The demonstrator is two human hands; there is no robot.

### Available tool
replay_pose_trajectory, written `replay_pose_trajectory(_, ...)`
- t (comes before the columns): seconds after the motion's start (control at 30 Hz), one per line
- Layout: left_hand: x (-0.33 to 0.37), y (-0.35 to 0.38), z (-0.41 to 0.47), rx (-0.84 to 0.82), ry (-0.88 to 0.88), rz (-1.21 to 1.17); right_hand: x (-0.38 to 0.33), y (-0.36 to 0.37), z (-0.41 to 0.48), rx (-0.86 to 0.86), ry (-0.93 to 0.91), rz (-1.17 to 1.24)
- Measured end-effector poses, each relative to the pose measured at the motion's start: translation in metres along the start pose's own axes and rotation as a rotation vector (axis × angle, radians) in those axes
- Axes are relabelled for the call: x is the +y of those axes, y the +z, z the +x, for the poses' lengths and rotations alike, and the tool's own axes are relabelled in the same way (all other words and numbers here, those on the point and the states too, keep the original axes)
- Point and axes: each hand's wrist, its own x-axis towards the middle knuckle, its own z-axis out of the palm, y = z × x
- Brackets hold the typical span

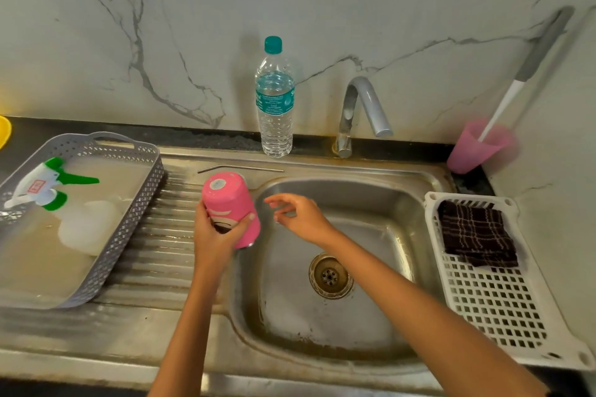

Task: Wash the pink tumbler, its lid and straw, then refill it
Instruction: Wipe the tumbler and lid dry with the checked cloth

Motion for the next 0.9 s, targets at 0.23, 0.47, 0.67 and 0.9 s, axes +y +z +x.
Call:
replay_pose_trajectory(0.23, 0.004, 0.089, -0.019, -0.293, -0.085, -0.013, 0.039, -0.082, -0.050, 0.290, 0.091, -0.100)
replay_pose_trajectory(0.47, 0.010, 0.164, -0.036, -0.483, -0.197, -0.079, 0.069, -0.157, -0.100, 0.700, 0.130, -0.440)
replay_pose_trajectory(0.67, 0.016, 0.190, -0.039, -0.527, -0.321, -0.183, 0.097, -0.185, -0.124, 0.790, 0.580, -0.712)
replay_pose_trajectory(0.9, 0.019, 0.194, -0.036, -0.558, -0.455, -0.287, 0.110, -0.189, -0.134, 0.616, 0.644, -0.863)
